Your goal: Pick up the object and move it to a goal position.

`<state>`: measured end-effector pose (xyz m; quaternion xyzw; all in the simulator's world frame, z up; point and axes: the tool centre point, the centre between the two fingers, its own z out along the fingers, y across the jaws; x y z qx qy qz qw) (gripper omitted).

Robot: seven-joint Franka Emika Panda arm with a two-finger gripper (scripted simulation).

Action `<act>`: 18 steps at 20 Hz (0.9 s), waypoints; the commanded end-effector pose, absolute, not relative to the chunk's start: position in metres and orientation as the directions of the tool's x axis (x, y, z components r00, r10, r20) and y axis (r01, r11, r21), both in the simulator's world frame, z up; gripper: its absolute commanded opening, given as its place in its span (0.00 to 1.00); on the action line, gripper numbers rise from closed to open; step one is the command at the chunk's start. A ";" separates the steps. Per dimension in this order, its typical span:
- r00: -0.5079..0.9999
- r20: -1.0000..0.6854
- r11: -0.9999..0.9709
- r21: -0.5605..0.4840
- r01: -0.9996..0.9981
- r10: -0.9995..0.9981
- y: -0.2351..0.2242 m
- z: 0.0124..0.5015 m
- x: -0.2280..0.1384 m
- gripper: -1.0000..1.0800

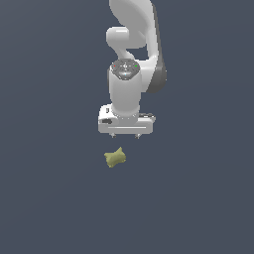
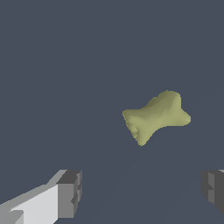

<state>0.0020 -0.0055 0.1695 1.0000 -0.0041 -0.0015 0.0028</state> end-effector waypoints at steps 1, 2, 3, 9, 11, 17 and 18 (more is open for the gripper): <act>1.000 -0.003 -1.000 0.006 -0.013 -0.013 -0.006 0.169 0.002 0.96; 1.000 -0.004 -1.000 0.005 -0.018 -0.018 -0.006 0.169 0.002 0.96; 1.000 -0.004 -1.000 0.005 -0.025 -0.025 -0.007 0.168 0.002 0.96; 0.995 -0.004 -0.995 0.003 -0.098 -0.098 -0.009 0.164 0.005 0.96; 0.991 -0.005 -0.991 0.002 -0.133 -0.133 -0.011 0.162 0.006 0.96; 0.962 -0.006 -0.962 -0.002 -0.273 -0.273 -0.017 0.154 0.011 0.96; 0.954 -0.007 -0.954 -0.002 -0.301 -0.301 -0.018 0.152 0.012 0.96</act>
